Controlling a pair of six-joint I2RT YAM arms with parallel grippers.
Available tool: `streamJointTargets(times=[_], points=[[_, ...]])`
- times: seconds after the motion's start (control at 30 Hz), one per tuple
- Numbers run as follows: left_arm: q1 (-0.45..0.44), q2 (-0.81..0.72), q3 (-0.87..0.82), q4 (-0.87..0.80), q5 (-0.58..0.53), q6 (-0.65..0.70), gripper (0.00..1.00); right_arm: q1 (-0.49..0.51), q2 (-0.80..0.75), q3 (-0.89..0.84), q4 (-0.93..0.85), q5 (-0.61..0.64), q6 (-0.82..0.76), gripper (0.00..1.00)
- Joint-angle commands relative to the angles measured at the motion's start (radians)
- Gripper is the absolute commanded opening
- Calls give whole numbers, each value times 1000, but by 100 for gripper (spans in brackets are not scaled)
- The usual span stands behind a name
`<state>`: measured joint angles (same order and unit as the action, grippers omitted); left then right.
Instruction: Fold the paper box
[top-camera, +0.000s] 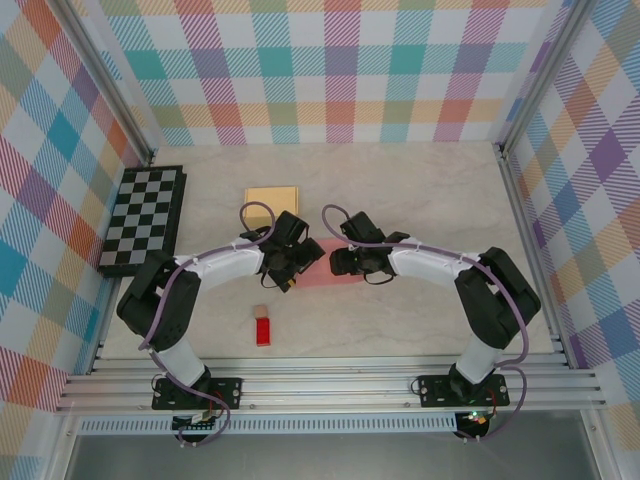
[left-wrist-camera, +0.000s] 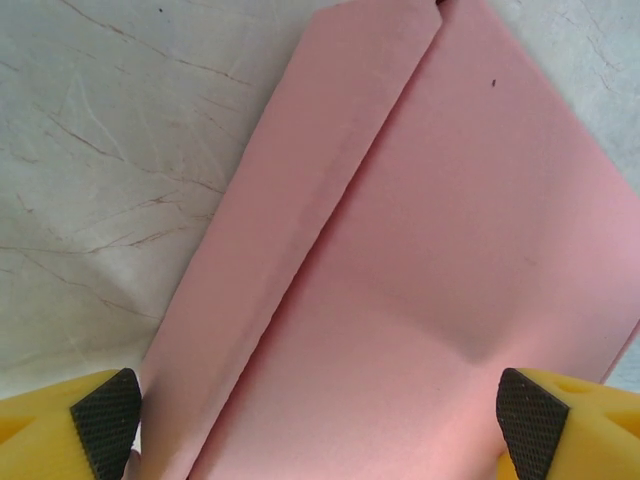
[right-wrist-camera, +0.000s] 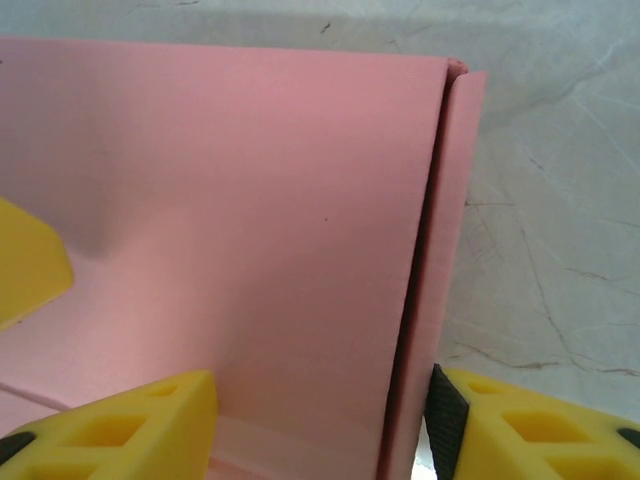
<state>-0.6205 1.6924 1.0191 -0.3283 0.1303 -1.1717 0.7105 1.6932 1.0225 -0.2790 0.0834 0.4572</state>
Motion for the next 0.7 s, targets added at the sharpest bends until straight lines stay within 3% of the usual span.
streamJointTargets(times=[0.0, 0.67], points=[[-12, 3, 21, 22, 24, -28, 93, 0, -21, -2, -13, -42, 19, 59], [-15, 73, 82, -108, 1, -48, 94, 0, -36, -8, -16, -63, 46, 59]])
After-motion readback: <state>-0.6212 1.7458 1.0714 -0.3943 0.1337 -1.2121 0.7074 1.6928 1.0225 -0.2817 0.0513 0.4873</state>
